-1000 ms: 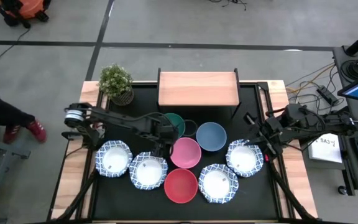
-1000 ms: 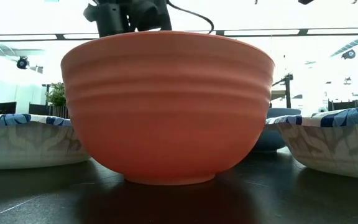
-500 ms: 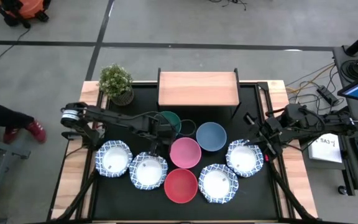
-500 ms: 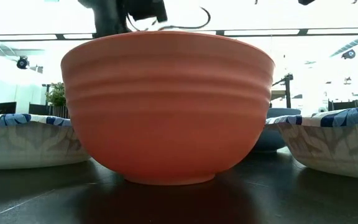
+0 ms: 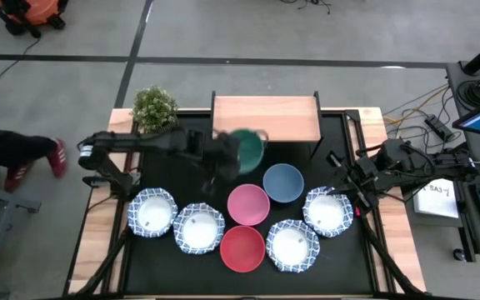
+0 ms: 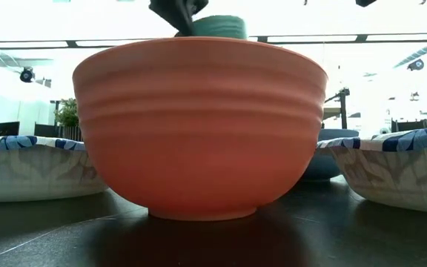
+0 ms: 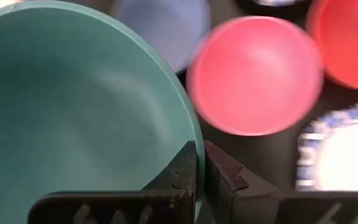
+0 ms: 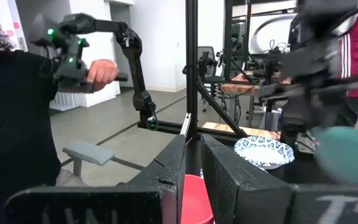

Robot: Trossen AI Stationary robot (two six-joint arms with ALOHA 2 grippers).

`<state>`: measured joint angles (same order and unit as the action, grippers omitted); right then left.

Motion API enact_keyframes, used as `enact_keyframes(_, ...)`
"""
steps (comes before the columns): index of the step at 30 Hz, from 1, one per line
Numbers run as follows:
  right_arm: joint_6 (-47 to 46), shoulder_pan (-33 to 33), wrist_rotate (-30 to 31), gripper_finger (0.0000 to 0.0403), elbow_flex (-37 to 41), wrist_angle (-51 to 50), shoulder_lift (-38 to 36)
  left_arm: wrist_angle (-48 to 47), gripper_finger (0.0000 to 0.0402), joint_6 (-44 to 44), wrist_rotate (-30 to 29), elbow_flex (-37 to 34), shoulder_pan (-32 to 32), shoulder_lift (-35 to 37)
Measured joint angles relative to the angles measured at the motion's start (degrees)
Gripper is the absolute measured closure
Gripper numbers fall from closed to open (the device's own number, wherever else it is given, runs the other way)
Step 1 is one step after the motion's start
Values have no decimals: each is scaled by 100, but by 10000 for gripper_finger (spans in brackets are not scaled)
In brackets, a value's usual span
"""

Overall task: Place and stack bowls onto a shelf
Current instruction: Put the green plastic bowl on the shelf

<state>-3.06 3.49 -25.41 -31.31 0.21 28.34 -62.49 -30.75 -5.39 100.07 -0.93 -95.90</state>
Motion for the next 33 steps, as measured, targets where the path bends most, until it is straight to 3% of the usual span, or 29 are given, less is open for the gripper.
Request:
enact_keyframes(8, 8, -2, 0, 360, 21, -42, 0, -47, 401, -389, -2, 583, -1496, -435)
enact_keyframes(12, -48, -2, 0, 360, 28, -55, 0, -204, 401, -300, 130, 729, -1945, -773)
enact_keyframes(20, -139, -2, 0, 360, 42, -97, 0, -642, 401, -311, 164, 1327, -2130, -1366)
enact_keyframes(33, -145, -2, 0, 360, 50, -126, 0, -1783, 393, -248, 144, 3000, -2286, -2499)
